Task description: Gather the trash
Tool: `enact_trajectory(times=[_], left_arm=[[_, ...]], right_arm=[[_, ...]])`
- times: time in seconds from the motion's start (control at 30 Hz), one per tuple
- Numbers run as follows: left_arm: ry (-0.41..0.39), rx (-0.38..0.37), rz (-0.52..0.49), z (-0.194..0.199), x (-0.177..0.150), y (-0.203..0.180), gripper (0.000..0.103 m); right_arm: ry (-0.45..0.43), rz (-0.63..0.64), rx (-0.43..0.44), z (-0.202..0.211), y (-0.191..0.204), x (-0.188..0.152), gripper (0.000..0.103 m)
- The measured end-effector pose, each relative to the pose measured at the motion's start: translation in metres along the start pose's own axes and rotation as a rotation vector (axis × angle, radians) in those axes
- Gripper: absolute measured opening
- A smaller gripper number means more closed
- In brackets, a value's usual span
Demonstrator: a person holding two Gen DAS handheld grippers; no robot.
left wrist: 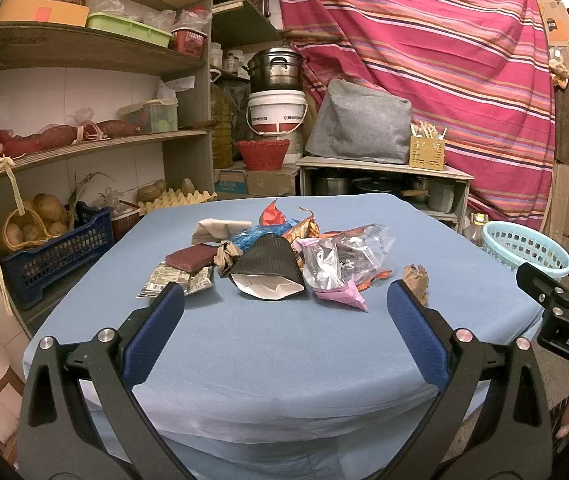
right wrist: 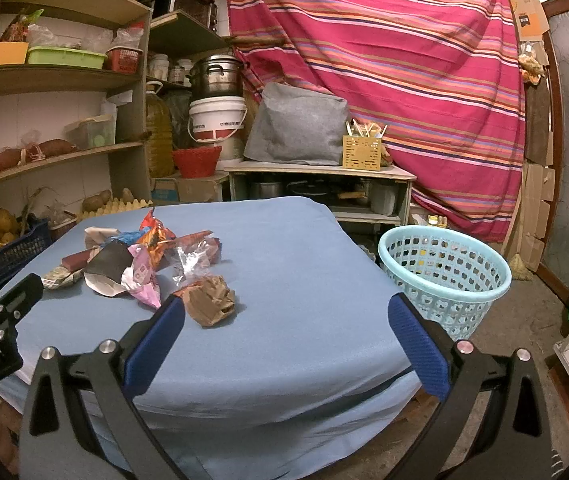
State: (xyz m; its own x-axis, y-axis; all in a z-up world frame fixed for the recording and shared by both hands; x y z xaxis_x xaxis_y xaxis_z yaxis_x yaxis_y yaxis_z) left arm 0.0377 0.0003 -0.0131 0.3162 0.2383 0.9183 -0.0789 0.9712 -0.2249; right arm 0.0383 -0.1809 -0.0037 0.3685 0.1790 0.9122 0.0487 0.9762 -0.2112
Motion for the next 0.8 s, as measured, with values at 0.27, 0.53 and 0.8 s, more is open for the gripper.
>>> enact_trajectory(times=[0.27, 0.53, 0.8], left_arm=[[0.001, -0.001, 0.0, 0.0, 0.0, 0.0, 0.098], [0.006, -0.001, 0.002, -0.001, 0.0, 0.001, 0.098], [0.007, 0.028, 0.01, -0.016, 0.008, 0.005, 0.098]], right_arm=[[-0.001, 0.001, 0.001, 0.0, 0.0, 0.0, 0.099], [0.001, 0.0, -0.001, 0.0, -0.001, 0.0, 0.099], [-0.002, 0.0, -0.031, -0.008, -0.019, 0.004, 0.099]])
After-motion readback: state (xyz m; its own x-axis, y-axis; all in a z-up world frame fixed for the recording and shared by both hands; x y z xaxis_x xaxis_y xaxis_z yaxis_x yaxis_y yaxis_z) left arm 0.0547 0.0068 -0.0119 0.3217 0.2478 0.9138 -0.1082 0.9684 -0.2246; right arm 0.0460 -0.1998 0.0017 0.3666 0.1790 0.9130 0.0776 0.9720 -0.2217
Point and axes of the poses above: each gripper's, at about its wrist camera, not at the fingertips, and z roughly against the way its jaws point, y to its left, x to its top, the point moved 4 cm from there along -z, roughly the way its jaws point, and after that the axes turned 15 degrees about z, right-handed, at the moved point
